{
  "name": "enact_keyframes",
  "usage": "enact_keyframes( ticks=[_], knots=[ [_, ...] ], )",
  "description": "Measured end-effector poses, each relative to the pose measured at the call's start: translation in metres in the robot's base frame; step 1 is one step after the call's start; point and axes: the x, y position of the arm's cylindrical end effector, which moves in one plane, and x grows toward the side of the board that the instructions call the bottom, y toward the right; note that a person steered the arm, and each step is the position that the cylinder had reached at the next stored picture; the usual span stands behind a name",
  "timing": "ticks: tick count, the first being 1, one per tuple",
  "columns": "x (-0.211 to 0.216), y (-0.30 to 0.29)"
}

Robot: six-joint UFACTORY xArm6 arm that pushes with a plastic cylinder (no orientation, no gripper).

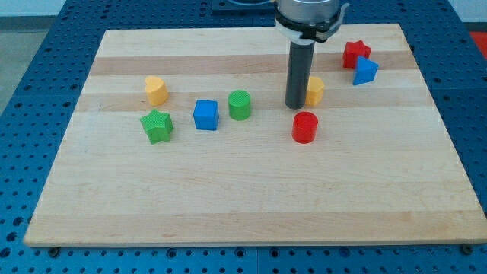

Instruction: Push the yellow hexagon to the bottom of the blue triangle

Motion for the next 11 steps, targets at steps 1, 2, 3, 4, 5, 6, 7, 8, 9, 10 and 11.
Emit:
enact_keyframes(
  ticks=[1, 2, 3, 4, 5, 6, 7, 8, 9, 10, 11],
  knots=[
    [-0.002, 0.005],
    [-0.009, -0.009],
    [-0.022, -0.017],
    [-0.03, -0.014],
    [-0.03, -0.002],
    [-0.03, 0.016],
    [-0.03, 0.034],
    [-0.03, 0.058],
    [-0.03, 0.062],
    [-0.03, 0.067],
    [-0.03, 0.076]
  ],
)
